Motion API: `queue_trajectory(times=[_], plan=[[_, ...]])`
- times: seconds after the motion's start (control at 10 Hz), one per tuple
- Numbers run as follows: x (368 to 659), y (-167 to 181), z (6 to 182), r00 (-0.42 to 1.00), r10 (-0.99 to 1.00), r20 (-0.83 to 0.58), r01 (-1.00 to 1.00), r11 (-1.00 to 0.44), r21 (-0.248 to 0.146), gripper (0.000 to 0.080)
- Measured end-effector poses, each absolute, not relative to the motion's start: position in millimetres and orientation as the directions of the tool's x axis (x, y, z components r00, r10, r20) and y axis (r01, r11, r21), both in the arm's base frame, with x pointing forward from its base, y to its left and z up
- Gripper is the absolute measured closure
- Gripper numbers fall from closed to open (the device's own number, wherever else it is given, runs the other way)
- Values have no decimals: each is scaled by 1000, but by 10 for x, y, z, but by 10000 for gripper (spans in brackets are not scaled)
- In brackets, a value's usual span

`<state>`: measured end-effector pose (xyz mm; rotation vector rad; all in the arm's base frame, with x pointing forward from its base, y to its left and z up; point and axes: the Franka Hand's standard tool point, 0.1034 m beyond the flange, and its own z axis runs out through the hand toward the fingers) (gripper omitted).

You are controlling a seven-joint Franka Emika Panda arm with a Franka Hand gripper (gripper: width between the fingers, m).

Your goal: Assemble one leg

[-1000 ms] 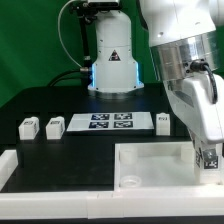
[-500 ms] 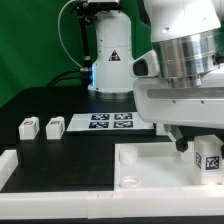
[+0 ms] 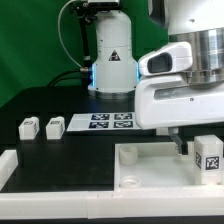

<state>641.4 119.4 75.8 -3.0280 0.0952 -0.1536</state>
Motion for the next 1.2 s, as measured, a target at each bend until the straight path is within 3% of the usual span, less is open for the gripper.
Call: queue_trajectory(times=[0.2,0.3,0.4,0.5,0.6,0.9,1.2], plan=[[6415,1194,758,992,-82,96,-71,-991,-112,177],[6414,1200,758,984,-155,87,-144,-982,-121,348],[6413,1196,758,957,-281,70,-270,-953,-134,348],[6417,1178,757,930,-363,58,-352,-926,-139,493],[6418,1167,756,902,-429,48,-419,-896,-145,493],[6399,1101,740,531,-847,-27,-834,-517,-194,493],[6379,1088,738,283,-954,-100,-947,-262,-184,493]])
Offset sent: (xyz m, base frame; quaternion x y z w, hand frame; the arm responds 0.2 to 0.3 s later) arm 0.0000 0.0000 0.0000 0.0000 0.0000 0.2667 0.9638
